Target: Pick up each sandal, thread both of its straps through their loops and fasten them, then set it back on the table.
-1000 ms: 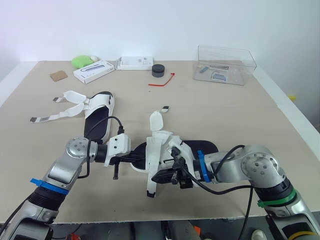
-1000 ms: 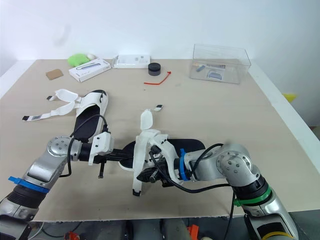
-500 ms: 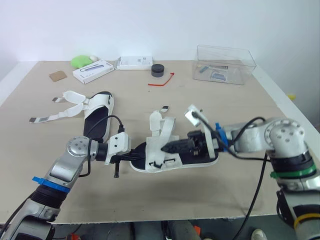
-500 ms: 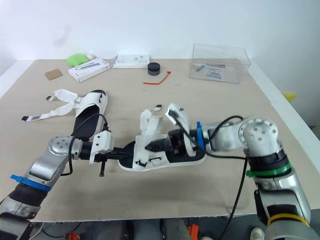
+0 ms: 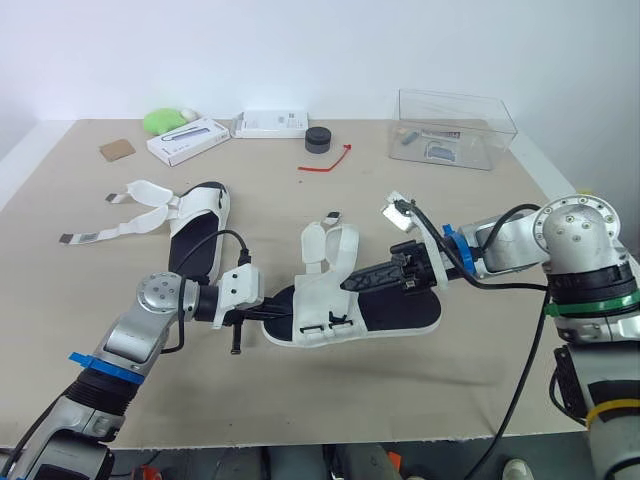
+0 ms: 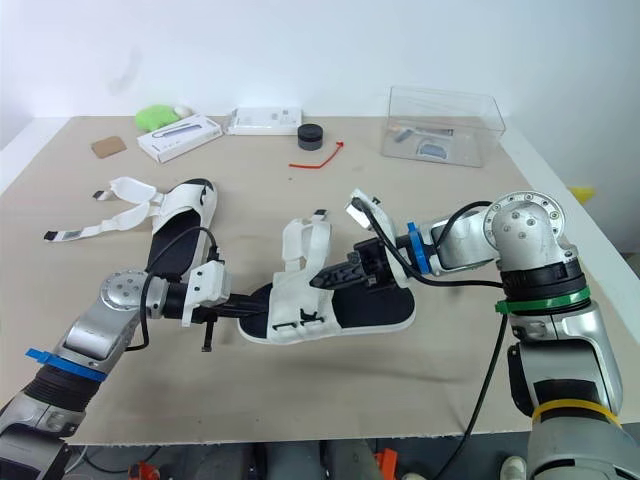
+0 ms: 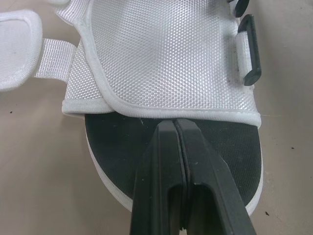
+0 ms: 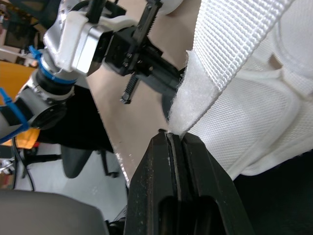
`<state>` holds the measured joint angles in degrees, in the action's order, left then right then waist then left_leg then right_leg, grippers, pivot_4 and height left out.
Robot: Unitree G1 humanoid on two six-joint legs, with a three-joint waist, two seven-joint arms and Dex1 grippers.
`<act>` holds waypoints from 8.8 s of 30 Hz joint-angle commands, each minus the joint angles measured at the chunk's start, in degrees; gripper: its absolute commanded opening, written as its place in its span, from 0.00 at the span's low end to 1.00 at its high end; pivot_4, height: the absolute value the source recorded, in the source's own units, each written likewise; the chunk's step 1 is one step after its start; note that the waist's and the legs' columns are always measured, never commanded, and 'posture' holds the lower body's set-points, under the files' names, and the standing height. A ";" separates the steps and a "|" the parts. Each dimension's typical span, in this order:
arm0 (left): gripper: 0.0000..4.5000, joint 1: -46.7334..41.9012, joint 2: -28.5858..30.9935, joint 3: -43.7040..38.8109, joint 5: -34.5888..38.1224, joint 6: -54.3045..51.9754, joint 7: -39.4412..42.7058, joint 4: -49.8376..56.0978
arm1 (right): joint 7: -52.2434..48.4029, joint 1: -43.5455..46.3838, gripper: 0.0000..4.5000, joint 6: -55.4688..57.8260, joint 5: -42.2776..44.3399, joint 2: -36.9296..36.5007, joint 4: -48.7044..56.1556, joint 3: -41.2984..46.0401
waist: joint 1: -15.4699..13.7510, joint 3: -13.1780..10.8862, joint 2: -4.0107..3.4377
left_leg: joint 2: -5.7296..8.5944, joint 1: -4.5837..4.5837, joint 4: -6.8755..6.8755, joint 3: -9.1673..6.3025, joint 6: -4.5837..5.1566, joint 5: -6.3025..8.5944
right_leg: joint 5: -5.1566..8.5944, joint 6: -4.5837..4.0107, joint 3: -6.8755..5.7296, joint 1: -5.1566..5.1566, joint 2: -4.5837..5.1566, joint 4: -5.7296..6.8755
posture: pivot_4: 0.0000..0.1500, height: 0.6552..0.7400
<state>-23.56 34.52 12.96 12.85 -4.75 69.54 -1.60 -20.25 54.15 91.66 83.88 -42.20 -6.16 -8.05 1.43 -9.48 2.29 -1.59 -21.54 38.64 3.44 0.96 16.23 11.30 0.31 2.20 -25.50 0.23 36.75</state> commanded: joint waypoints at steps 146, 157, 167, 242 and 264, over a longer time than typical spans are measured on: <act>0.00 -1.00 -1.50 -0.03 -2.40 2.43 -2.73 -2.49 | -24.75 -27.72 0.02 -0.03 -10.54 -7.64 38.86 7.37 | -0.21 0.04 0.04 | 0.33 -0.02 0.21 -0.52 0.07 -0.01 | 0.31 0.42 -0.42 0.17 0.11 0.19 | 1.00 1.00; 0.00 -0.68 -1.47 0.23 -2.56 2.46 -2.72 -2.31 | -29.21 -27.96 0.34 -6.68 -11.40 -11.47 40.99 6.32 | -0.21 0.04 0.04 | 0.34 -0.03 0.21 -0.51 0.07 -0.01 | 0.32 0.43 -0.42 0.17 0.12 0.18 | 1.00 1.00; 0.00 -0.92 -1.73 0.45 -2.47 2.63 -2.49 -2.59 | -45.59 -32.20 0.99 -52.14 -49.19 -23.46 43.92 -2.32 | -0.22 0.04 0.03 | 0.34 0.00 0.21 -0.50 0.06 -0.01 | 0.35 0.46 -0.53 0.16 0.11 0.19 | 1.00 1.00; 0.00 -0.35 -1.81 0.19 -2.38 2.85 -3.65 -3.30 | -49.33 -25.93 0.41 -138.42 -84.87 -6.58 11.62 -15.81 | -0.28 0.04 0.05 | 0.36 0.22 0.39 -0.35 0.02 -0.04 | 0.06 -0.09 -0.40 0.25 0.08 0.42 | 1.00 1.00; 0.00 -0.11 -1.89 0.24 -2.44 2.89 -3.86 -3.38 | -53.43 -20.55 0.98 -131.07 -81.86 -3.37 14.26 -21.01 | -0.26 0.04 0.04 | 0.28 0.24 0.65 -0.38 0.02 -0.03 | -0.02 -0.14 -0.37 0.33 0.03 0.49 | 1.00 1.00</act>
<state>-23.93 32.42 13.15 11.11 -2.13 65.56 -4.66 -73.24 32.40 -40.18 0.78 -45.81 6.30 -29.35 1.17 -9.44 2.33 -1.30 -21.30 39.30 3.07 0.99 16.19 11.28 0.17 1.83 -25.18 0.26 37.24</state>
